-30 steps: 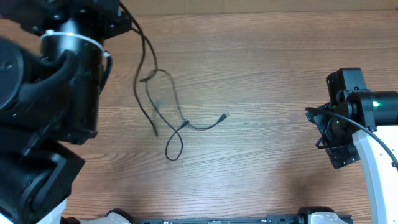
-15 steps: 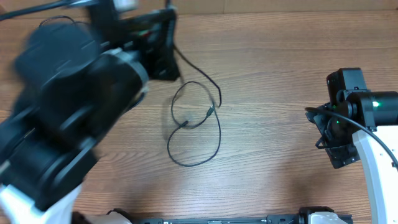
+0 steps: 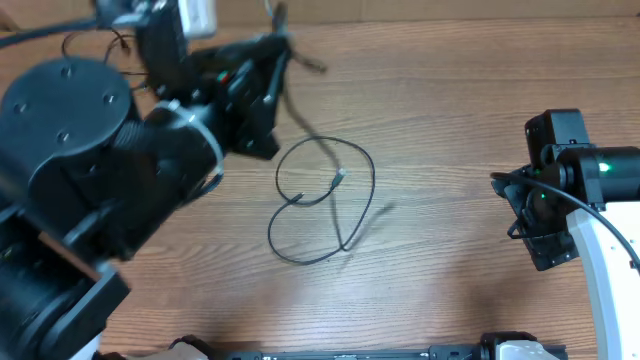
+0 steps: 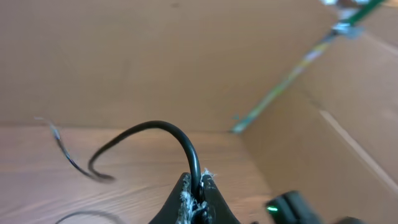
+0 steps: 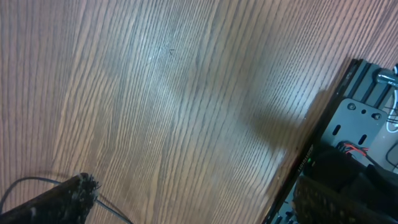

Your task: Untangle cables

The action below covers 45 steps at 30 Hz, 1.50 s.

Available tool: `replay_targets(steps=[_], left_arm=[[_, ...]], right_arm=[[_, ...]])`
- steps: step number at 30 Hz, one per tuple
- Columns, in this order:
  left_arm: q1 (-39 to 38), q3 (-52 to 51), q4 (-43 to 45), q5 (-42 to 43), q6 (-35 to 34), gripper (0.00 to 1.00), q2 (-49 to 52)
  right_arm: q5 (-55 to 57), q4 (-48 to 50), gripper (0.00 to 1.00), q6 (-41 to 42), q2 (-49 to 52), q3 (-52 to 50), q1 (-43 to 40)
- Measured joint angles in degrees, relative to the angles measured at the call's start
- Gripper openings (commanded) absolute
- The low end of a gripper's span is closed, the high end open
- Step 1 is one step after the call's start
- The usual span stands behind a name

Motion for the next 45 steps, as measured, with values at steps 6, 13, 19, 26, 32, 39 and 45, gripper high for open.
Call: replay_targets(steps=[6, 13, 19, 26, 32, 39, 45], left_arm=[[0.0, 0.0, 0.8, -9.2, 0.0, 0.04, 1.0], [0.2, -0.1, 10.3, -14.1, 0.2, 0.04, 1.3], [3.4, -0.1, 11.7, -16.3, 0.2, 0.04, 1.4], [12.0, -0.1, 10.1, -23.8, 0.2, 0.04, 3.5], [20.9, -0.1, 8.9, -26.4, 0.2, 0.05, 7.7], [32.6, -0.1, 8.2, -27.3, 0.2, 0.04, 12.4], [40.7, -0.1, 7.6, -23.6, 0.2, 0.04, 14.6]], right_arm=[[0.0, 0.0, 1.00, 0.0, 0.0, 0.0, 0.0], [0.0, 0.0, 1.00, 0.0, 0.0, 0.0, 0.0], [0.0, 0.0, 1.00, 0.0, 0.0, 0.0, 0.0], [0.0, 0.0, 1.00, 0.0, 0.0, 0.0, 0.0], [0.0, 0.0, 1.00, 0.0, 0.0, 0.0, 0.0], [0.0, 0.0, 1.00, 0.0, 0.0, 0.0, 0.0], [0.0, 0.0, 1.00, 0.0, 0.0, 0.0, 0.0]])
